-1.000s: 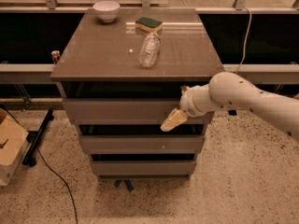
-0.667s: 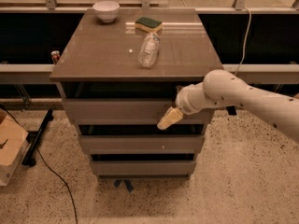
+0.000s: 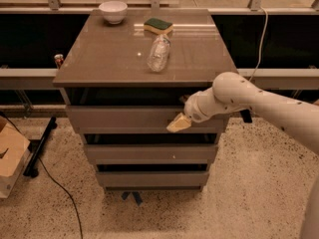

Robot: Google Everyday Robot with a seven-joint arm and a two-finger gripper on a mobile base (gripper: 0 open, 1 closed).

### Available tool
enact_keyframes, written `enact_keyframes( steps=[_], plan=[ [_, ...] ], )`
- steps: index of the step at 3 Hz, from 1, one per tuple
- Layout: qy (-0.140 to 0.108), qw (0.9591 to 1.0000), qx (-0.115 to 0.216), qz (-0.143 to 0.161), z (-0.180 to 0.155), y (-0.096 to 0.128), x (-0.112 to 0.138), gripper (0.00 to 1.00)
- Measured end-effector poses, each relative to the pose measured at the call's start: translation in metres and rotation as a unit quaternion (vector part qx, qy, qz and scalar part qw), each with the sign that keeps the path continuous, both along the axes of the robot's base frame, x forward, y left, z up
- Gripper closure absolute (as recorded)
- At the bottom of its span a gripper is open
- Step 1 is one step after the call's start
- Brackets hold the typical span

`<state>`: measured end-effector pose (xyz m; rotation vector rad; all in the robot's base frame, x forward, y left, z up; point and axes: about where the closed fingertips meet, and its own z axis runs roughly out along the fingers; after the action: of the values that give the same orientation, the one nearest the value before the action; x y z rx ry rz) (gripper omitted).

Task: Open top drawer

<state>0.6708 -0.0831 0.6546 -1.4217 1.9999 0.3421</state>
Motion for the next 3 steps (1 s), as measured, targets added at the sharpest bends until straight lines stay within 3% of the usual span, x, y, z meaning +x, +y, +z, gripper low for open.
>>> enact_keyframes(
  steps=[2, 3],
  plan=[
    [0.003, 1.0000, -0.003, 0.003, 0.008, -0.002, -0.003, 0.89],
    [0.003, 1.0000, -0.003, 0.003, 0.013, -0.002, -0.003, 0.73]
  ],
)
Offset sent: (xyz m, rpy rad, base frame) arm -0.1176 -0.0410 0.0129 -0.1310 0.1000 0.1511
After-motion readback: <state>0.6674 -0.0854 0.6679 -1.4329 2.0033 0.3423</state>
